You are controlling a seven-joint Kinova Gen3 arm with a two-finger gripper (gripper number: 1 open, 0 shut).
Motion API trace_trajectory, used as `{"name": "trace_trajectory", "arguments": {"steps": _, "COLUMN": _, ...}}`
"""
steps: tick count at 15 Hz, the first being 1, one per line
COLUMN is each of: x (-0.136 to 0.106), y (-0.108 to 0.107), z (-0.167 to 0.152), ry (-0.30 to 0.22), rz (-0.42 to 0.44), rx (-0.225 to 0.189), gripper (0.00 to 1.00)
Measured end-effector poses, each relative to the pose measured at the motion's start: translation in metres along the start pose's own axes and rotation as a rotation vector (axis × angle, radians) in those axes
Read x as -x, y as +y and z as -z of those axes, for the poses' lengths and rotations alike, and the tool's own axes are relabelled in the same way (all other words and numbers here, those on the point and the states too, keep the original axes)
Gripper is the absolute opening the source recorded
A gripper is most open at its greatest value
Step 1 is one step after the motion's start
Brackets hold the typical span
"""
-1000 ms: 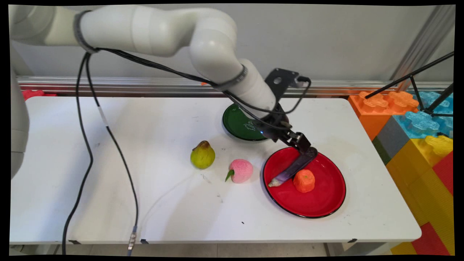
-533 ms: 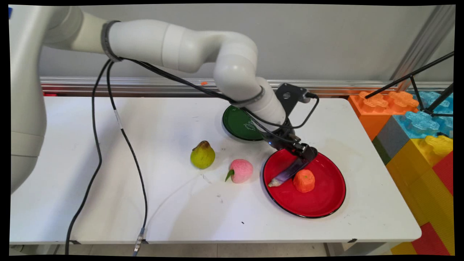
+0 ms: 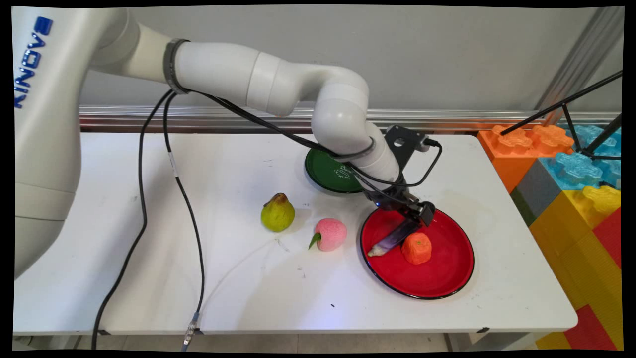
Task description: Pick up the eggplant from the red plate, then place the picked object on the table
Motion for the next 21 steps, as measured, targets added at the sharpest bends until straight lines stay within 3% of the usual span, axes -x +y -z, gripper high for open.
{"name": "trace_trajectory", "arguments": {"steps": 7, "x": -0.004, "y": 0.005, "z": -0.018, "ry": 0.016, "rz": 0.004, "rx": -0.008, "gripper": 1.0}}
{"name": "trace_trajectory", "arguments": {"steps": 8, "x": -0.005, "y": 0.006, "z": -0.019, "ry": 0.017, "rz": 0.003, "rx": -0.007, "gripper": 0.0}}
{"name": "trace_trajectory", "arguments": {"steps": 21, "x": -0.013, "y": 0.02, "z": -0.009, "ry": 0.027, "rz": -0.015, "rx": 0.017, "gripper": 0.0}}
